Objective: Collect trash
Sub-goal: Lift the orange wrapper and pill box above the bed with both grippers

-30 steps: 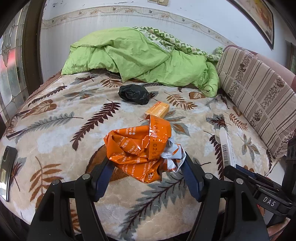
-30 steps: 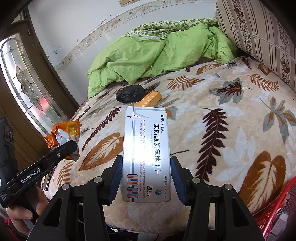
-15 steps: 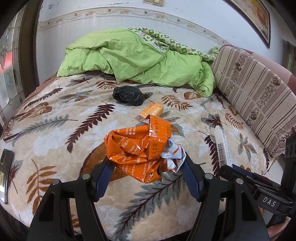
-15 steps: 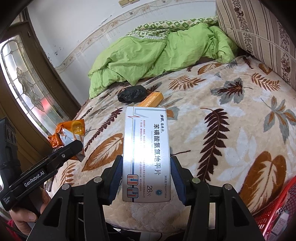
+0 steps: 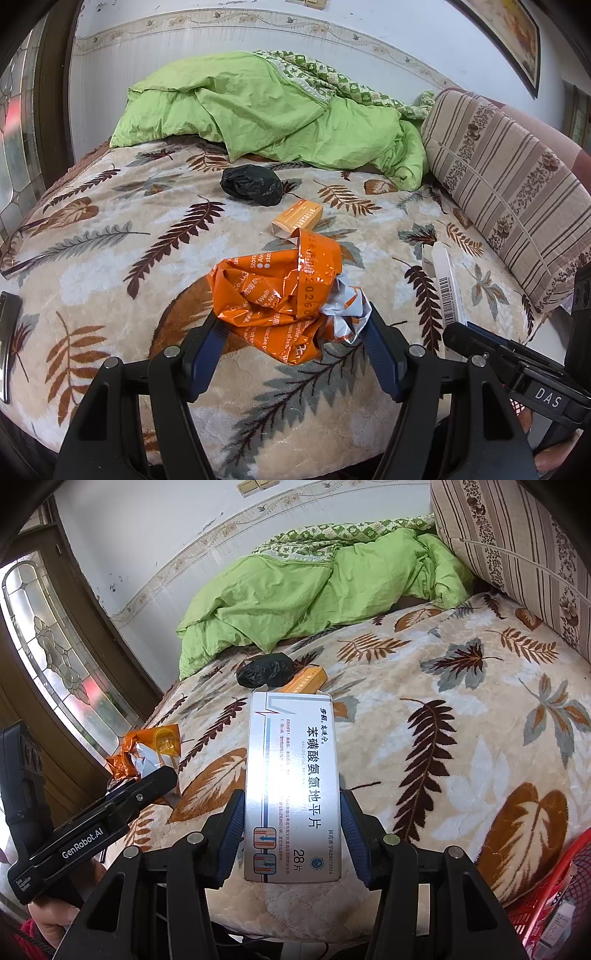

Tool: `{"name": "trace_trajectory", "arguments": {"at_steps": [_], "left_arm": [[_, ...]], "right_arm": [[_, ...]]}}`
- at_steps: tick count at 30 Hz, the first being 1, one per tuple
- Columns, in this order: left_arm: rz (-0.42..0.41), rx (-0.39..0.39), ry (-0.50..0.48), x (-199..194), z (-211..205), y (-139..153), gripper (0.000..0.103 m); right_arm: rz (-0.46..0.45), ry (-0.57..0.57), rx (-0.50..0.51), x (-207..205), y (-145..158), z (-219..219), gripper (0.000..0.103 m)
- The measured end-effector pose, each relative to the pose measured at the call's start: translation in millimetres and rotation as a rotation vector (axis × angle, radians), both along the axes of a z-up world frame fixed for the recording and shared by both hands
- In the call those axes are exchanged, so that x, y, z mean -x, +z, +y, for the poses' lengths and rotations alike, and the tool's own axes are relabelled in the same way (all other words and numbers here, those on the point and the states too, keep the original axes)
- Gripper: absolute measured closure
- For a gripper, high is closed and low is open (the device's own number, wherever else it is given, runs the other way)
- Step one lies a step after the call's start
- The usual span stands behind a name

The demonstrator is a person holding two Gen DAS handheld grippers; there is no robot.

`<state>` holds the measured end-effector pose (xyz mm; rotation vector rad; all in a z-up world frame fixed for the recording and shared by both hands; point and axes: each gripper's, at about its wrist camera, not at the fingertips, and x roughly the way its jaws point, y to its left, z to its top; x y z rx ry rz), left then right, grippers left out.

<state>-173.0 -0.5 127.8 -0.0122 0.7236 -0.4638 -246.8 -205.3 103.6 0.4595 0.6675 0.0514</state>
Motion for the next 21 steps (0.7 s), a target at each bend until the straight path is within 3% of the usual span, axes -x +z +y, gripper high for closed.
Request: {"name": "trace_trajectory", "arguments": {"at_steps": [21], "left_arm": [[-0.006,0.006,-0.005,10.3,-14.3,-0.4,0.034]], "right_arm": [[-0.010,-0.016,0.013,8.1,8.7,1.4,0.049]]}}
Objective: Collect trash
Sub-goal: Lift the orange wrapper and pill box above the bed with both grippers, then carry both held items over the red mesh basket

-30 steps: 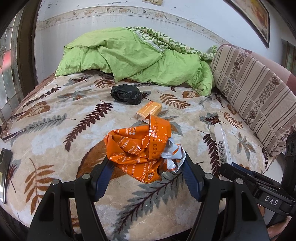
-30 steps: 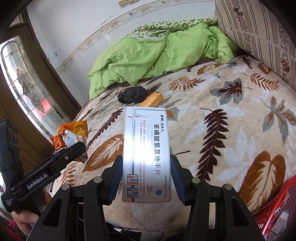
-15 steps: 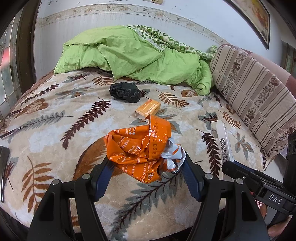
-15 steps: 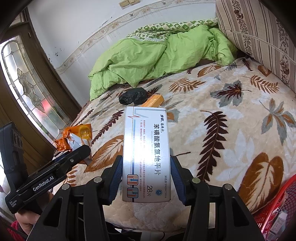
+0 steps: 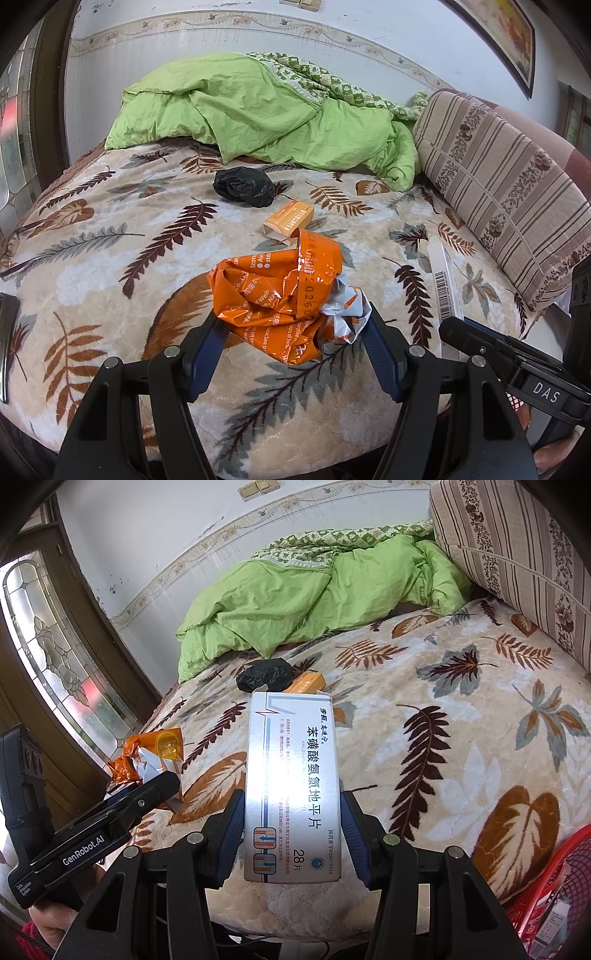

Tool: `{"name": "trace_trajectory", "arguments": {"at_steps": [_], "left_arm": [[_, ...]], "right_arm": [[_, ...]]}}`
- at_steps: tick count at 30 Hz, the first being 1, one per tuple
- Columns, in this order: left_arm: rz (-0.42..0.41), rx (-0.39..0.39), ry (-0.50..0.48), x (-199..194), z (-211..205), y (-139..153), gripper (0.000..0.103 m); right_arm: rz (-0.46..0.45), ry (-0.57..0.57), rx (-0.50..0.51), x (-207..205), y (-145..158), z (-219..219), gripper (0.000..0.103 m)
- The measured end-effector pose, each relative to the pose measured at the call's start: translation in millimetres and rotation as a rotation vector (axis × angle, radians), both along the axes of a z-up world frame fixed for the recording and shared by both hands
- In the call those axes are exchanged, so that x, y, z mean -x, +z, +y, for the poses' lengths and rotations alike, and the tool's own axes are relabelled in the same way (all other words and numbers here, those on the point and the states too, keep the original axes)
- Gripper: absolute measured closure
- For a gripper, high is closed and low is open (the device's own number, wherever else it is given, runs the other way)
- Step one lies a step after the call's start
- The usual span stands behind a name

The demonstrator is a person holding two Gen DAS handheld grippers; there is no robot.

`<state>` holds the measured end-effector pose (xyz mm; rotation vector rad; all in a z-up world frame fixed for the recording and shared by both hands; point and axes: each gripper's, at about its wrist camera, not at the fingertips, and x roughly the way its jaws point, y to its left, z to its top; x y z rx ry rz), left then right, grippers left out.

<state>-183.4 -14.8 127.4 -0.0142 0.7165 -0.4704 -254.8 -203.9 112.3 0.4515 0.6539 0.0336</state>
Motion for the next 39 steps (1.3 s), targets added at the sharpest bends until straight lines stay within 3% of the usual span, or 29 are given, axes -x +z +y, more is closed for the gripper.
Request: {"name": "trace_trajectory", "arguments": {"at_steps": [10,16,22,28,32,39], "left_arm": [[-0.009,0.006,-0.022,11.3,-8.5,18.2,0.034],[-0.026,0.016,-0.096,27.5,-26.2,35.0,0.034],[0.008,0.026,-0.280,58.4,-74.4,41.5,0.034],[0.064,0.046,-0.492,95.2,-140.6,45.6,0.033],[0.110,0.045,-0.600,112.7,-182.3,41.2,0.033],[0.169,-0.013,-0.739,143.5,-238.2,18.3,0.033]], "right_arm": [[-0.006,-0.035,-0.014,6.7,4.5,-6.1,0.049],[0.009,-0.076,-0.055,29.2,13.5,-26.3,0.049],[-0.028,-0.184,-0.096,90.1,32.7,-68.7,0.049],[-0.022,-0.364,-0.111,167.3,38.1,-121.4,0.049],[0.002,-0.476,-0.139,215.2,30.7,-152.7,0.049],[0.062,-0.572,-0.208,252.2,2.0,-180.6,0.049]]}}
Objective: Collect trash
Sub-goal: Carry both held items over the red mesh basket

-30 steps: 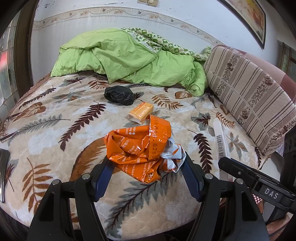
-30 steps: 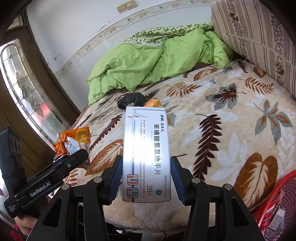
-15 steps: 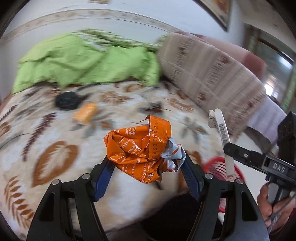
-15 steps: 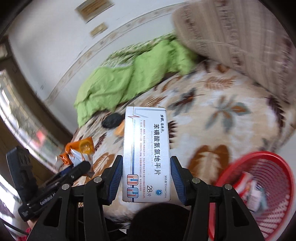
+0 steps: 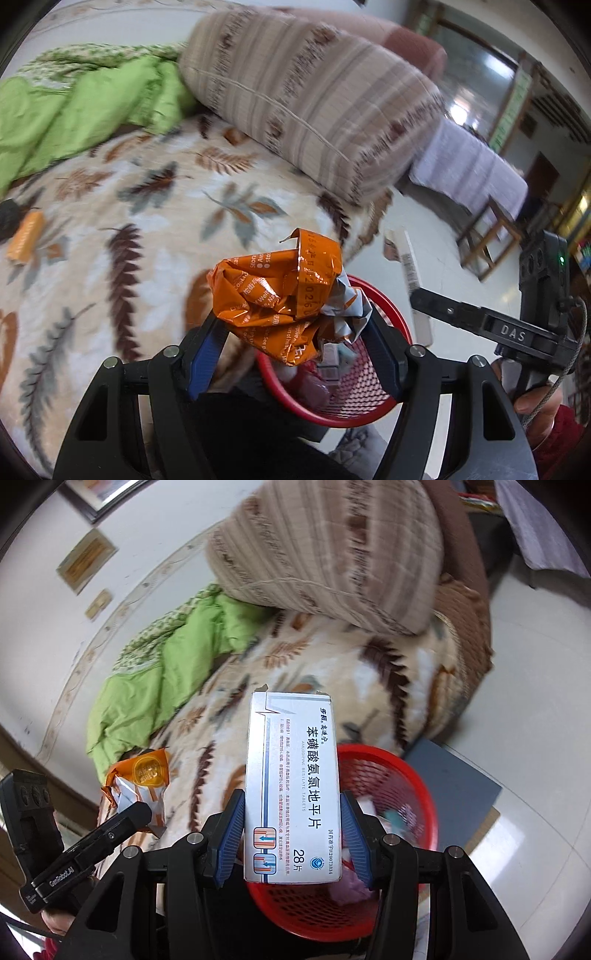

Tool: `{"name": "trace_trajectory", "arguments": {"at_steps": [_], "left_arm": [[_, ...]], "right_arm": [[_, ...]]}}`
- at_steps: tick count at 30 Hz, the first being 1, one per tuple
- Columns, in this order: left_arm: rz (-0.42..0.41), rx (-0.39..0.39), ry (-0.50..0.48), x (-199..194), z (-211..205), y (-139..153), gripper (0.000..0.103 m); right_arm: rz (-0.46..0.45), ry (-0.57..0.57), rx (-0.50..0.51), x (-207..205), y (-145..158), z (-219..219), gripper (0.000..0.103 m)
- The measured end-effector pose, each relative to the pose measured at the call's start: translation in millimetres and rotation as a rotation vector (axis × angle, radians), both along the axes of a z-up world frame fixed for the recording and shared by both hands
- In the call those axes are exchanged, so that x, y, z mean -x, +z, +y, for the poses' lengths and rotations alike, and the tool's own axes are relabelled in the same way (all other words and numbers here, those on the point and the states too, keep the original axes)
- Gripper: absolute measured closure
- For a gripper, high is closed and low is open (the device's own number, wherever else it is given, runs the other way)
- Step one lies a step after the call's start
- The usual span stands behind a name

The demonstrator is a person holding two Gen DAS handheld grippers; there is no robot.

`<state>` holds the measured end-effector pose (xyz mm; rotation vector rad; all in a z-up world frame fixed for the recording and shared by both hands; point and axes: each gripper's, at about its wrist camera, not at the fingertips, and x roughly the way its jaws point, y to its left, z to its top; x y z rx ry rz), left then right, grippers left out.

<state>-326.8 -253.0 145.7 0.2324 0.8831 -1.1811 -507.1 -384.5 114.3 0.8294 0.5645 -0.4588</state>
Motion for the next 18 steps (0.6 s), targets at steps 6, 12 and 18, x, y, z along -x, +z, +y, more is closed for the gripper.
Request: {"name": "trace_trajectory", "arguments": {"at_steps": [6,12,18], "left_arm": [[0.032,-0.075,-0.077,10.6,-27.4,-24.7,0.031],[0.057,-0.057,-0.046,-0.3,-15.0,-24.7,0.030],[0.096,-0.038,-0.040,-6.1,-14.2,-22.1,0.029]], "right_arm": [[0.029,-0.030,-0.074,6.1,-27.0,-20.1,0.045],[0.027,-0.035,-0.064,4.9,-27.3,-23.3,0.044],[0.024,-0.029,-0.039,-3.4,-18.7,-21.4,0.044]]}}
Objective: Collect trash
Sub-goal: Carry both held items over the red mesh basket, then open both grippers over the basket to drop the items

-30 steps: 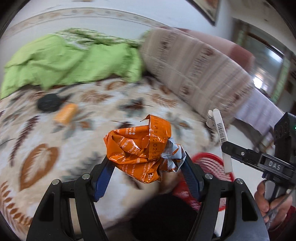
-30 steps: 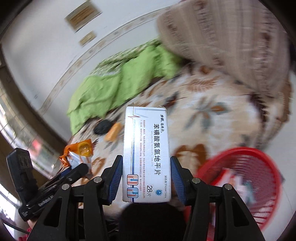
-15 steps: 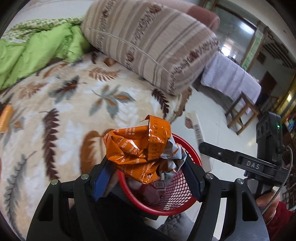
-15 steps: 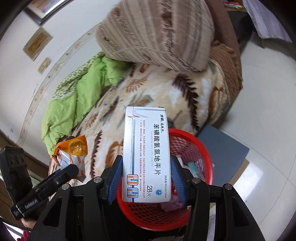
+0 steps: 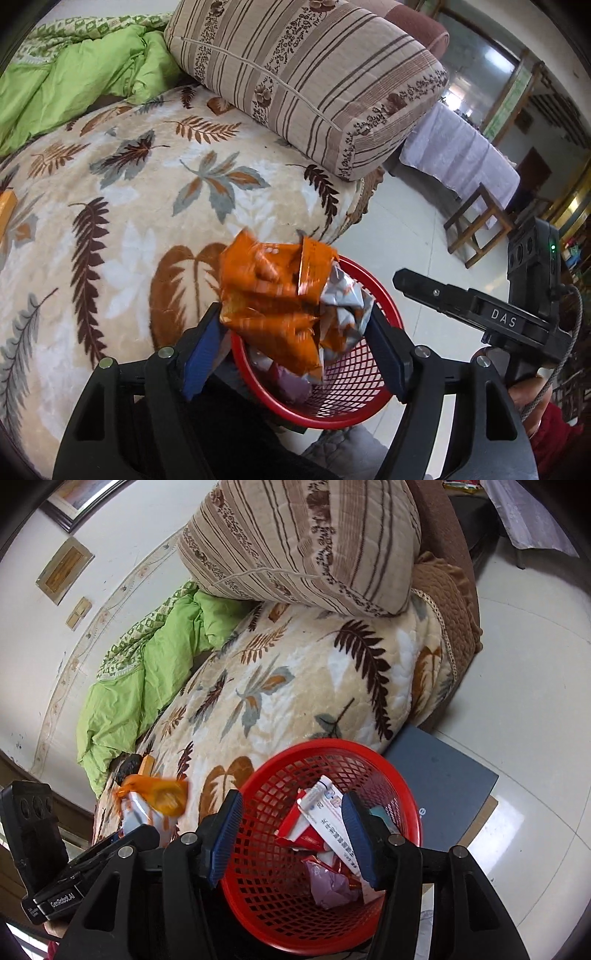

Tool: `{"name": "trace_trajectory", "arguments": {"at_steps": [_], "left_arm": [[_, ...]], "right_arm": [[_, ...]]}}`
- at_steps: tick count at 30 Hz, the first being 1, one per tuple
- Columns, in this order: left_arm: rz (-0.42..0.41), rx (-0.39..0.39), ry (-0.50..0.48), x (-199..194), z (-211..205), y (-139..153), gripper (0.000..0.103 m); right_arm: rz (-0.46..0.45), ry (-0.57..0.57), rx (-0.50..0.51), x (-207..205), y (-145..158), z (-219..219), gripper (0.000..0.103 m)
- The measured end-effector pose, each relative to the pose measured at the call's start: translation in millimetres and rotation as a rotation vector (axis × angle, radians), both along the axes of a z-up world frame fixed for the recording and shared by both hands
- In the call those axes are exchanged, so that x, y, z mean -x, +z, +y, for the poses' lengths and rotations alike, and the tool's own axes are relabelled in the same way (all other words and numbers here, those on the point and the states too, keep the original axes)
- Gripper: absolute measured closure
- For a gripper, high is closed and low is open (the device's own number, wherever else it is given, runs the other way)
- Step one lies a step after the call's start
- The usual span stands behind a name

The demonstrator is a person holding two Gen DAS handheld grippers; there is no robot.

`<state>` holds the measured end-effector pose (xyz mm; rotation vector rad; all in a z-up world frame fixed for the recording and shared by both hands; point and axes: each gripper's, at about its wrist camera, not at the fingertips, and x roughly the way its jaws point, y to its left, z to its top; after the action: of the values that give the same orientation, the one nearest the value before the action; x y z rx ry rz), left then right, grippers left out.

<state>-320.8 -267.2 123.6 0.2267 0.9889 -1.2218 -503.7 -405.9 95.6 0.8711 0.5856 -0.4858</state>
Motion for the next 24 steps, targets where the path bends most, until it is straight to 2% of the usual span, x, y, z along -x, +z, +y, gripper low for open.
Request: {"name": "trace_trajectory", "arguments": {"at_steps": [5,7,10,14,20,24], "left_arm": [[-0.022,-0.018,-0.046,14.1,-8.8,-2.7,0.027],[-0.062,-0.017,-0.055,20.4,-9.7,-0.6,0.026],[-0.122,-0.003,-0.071,28.0,-10.3,4.9,0.016],[-0.147,0.005,-0.075,29.5,-5.8,10.8,0.015],[-0.178,0.011,0.048,5.4,20.5,19.7,0.015],[-0.303,-0.009,0.196,-17.1,47.6,28.0,0.015]], "right_arm": [[-0.006,-0.022,0.044,5.0,13.5,-0.2,0.044],[-0.003,-0.030,0.055,8.4,17.3,-0.7,0.044],[-0.003,-0.037,0.059,12.6,21.0,-1.0,0.044],[-0.008,-0.040,0.063,12.2,25.5,-1.0,0.044],[-0.028,-0.019,0.067,2.8,32.5,4.2,0.044],[-0.032,0.021,0.064,-11.9,33.7,11.9,0.043]]}}
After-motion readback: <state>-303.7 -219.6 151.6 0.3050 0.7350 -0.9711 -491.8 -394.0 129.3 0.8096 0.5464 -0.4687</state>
